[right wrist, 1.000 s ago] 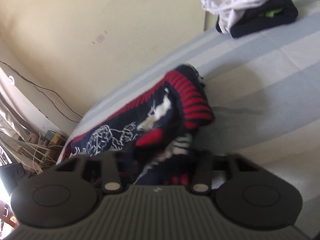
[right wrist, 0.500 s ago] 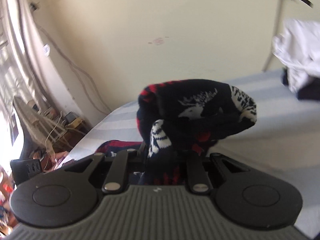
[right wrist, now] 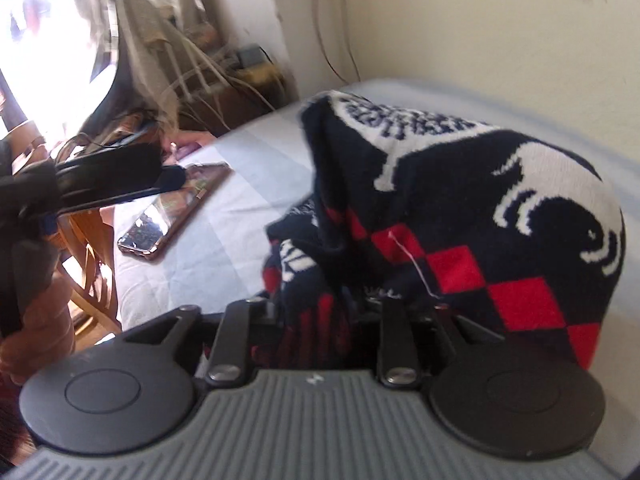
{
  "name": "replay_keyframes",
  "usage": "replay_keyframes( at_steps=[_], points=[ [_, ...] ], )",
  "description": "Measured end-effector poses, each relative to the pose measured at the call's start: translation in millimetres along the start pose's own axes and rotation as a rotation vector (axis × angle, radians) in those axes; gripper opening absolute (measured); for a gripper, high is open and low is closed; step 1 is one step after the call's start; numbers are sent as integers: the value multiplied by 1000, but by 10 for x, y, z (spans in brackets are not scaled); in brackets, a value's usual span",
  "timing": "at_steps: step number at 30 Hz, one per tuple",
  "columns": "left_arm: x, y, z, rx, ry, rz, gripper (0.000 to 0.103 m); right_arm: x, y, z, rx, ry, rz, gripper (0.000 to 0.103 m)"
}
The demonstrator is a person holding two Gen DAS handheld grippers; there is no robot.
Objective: Fold small clothes
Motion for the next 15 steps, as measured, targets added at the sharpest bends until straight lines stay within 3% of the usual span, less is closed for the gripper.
replay_keyframes(
  at_steps=[1, 4, 8, 9, 11, 12, 15],
  points=[
    [-14, 20, 10, -9, 9, -1, 97, -81, -5, -51, -13, -36, -30, 61],
    [55, 44, 173, -35, 22, 3, 97, -126, -18, -340, 12, -85, -73, 63],
    [194, 116, 311, -59, 63, 5, 96, 81, -61, -901, 107, -48, -70, 61],
    [243, 154, 354, -70, 61, 18, 92, 166, -91, -1031, 137, -23, -56, 60],
    [325, 271, 462, -115, 56, 55, 66, 327, -194, -1191, 177, 46, -39, 50],
    [351, 346, 522, -151, 55, 66, 44, 397, -268, -1204, 183, 82, -33, 42],
    [302, 501, 596, -208, -13, 73, 19, 566, -501, -1089, 182, 103, -8, 35]
  ],
)
Point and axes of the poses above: each gripper's, at about its wrist camera, not at the fingertips, and z roughly the way its jaws point, x to its right, y to its underside, the point moved 7 cm from there along z, roughly the way its jaws point, and after that the axes turned 1 degree about -y, right-handed, at the moved point
